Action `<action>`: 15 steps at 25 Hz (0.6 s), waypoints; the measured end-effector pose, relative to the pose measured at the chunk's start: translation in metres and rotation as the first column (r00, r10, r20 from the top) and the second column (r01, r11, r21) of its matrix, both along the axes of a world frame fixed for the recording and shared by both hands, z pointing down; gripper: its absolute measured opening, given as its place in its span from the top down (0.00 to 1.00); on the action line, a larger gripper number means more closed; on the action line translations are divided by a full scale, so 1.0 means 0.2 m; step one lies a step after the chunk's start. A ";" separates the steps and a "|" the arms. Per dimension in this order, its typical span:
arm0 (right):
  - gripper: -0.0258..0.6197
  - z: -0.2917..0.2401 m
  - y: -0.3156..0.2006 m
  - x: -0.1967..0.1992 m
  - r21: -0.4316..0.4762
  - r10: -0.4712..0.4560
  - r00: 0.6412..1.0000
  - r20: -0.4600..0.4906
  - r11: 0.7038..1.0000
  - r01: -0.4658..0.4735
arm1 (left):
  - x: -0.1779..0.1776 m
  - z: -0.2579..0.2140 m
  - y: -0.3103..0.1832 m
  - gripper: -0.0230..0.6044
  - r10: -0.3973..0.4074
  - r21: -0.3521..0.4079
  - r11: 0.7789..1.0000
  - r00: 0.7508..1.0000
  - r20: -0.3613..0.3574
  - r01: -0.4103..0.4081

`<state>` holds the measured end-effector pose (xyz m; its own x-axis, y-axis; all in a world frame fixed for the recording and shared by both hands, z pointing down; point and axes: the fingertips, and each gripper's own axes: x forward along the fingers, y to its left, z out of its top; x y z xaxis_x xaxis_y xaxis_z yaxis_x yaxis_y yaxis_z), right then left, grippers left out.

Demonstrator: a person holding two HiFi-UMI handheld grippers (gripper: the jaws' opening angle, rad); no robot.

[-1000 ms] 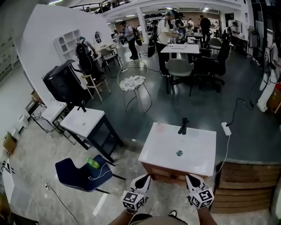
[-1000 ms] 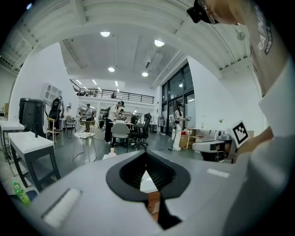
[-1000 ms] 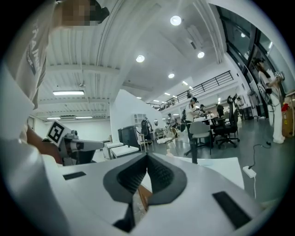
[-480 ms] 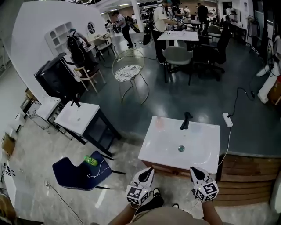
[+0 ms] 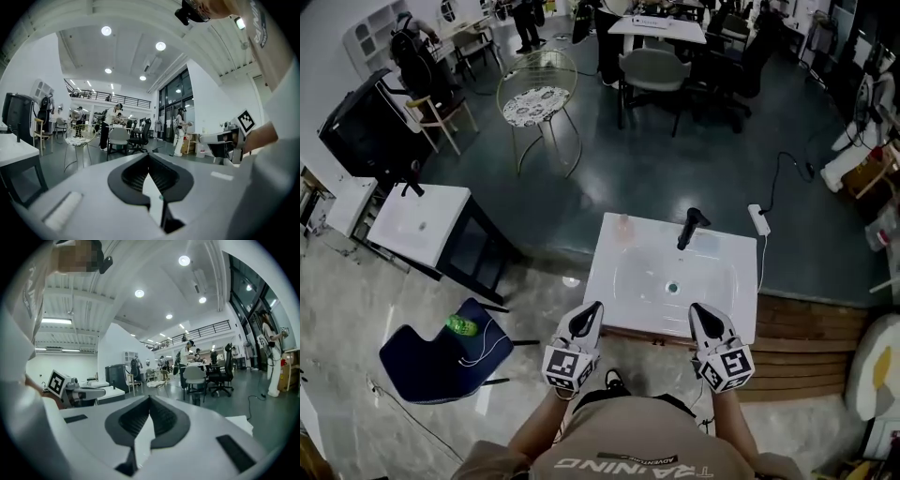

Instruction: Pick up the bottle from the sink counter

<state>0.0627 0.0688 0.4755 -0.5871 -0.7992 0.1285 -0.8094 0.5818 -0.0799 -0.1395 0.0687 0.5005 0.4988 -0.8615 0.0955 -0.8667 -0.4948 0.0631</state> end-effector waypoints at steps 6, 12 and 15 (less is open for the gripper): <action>0.94 0.08 -0.03 -0.09 -0.063 0.003 0.999 -0.051 0.998 -0.006 | -0.01 0.04 -0.11 0.95 0.067 0.012 0.998 0.996 -0.052 -0.067; 0.94 0.11 -0.17 -0.14 -0.078 -0.008 0.998 -0.069 0.997 0.003 | -0.06 0.09 -0.26 0.95 0.062 -0.008 0.998 0.996 -0.059 -0.063; 0.94 0.11 -0.27 -0.13 -0.077 -0.020 0.998 -0.067 0.997 0.015 | -0.03 0.10 -0.34 0.95 0.062 -0.028 0.998 0.996 -0.057 -0.064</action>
